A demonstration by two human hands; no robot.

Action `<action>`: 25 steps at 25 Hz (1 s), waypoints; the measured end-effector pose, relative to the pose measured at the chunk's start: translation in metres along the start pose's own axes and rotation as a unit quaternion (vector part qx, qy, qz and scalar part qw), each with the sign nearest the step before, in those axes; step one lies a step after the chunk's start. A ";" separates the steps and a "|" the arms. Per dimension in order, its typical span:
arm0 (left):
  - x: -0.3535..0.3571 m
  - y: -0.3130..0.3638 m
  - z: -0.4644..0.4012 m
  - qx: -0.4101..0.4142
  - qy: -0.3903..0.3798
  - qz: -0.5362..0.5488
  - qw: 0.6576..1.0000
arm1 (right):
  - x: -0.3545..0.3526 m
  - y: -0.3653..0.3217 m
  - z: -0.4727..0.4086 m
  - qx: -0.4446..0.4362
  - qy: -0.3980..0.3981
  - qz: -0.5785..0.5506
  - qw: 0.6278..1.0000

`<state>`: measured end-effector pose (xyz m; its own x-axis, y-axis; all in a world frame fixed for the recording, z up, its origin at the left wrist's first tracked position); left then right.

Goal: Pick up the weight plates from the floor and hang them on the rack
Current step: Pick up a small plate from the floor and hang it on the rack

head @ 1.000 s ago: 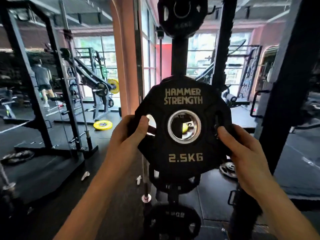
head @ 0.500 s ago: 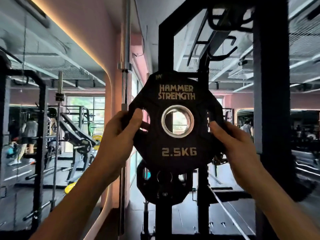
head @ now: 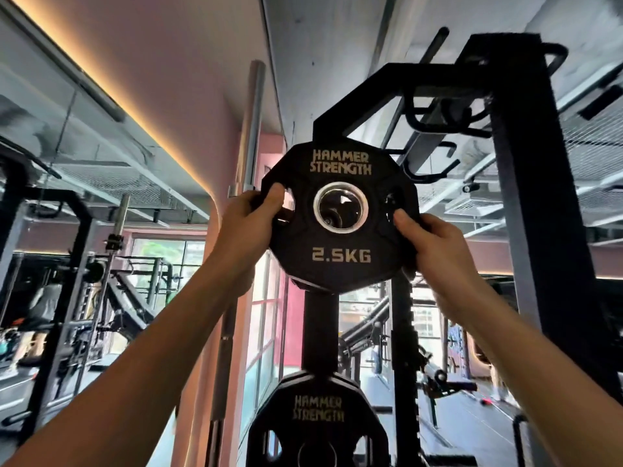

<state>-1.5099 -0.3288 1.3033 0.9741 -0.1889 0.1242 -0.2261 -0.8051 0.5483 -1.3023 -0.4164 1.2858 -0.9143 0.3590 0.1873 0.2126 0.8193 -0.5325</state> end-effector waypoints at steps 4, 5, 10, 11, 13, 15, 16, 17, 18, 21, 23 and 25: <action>0.007 -0.029 -0.023 -0.029 0.013 0.008 0.999 | 0.008 0.024 -0.023 0.010 -0.004 0.030 0.999; 0.007 -0.036 -0.027 -0.034 0.011 0.010 0.999 | 0.009 0.031 -0.028 0.016 -0.008 0.044 0.999; 0.011 -0.056 -0.049 -0.017 -0.007 -0.046 0.999 | 0.017 0.054 -0.050 0.020 -0.025 0.106 0.994; 0.013 -0.055 -0.053 -0.005 -0.004 -0.055 0.998 | 0.018 0.055 -0.055 0.021 -0.021 0.111 0.993; 0.017 -0.055 -0.061 0.009 0.003 -0.064 0.998 | 0.018 0.057 -0.065 0.025 -0.009 0.092 0.995; 0.019 -0.063 -0.064 -0.001 0.002 -0.067 0.998 | 0.016 0.062 -0.075 0.042 0.000 0.049 0.998; 0.020 -0.071 -0.066 -0.005 0.004 -0.076 0.997 | 0.016 0.065 -0.079 0.052 -0.001 0.038 0.998; 0.020 -0.079 -0.068 -0.009 0.011 -0.090 0.996 | 0.016 0.070 -0.081 0.062 -0.004 0.037 0.997; 0.020 -0.087 -0.071 -0.011 0.019 -0.102 0.995 | 0.017 0.077 -0.085 0.069 -0.004 0.040 0.997; 0.025 -0.105 -0.080 -0.024 0.030 -0.111 0.993 | 0.018 0.096 -0.095 0.080 0.003 0.032 0.996; 0.028 -0.113 -0.084 -0.025 0.026 -0.120 0.992 | 0.019 0.106 -0.100 0.084 0.005 0.014 0.996; 0.029 -0.123 -0.089 -0.018 0.022 -0.134 0.991 | 0.018 0.114 -0.104 0.085 0.007 0.003 0.996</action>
<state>-1.4538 -0.1854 1.3132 0.9986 0.0535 0.0053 0.0398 -0.8026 0.5952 -1.2583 -0.2704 1.3143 -0.9083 0.3704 0.1946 0.1549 0.7297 -0.6660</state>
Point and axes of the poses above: each hand's wrist, its own z-axis away from the middle knuckle, its own x-axis out of the palm, y = z × x, the point moved 1 cm from there along -z, towards the middle knuckle, and after that the axes turned 9 degrees about -z, right-handed, at the moved point
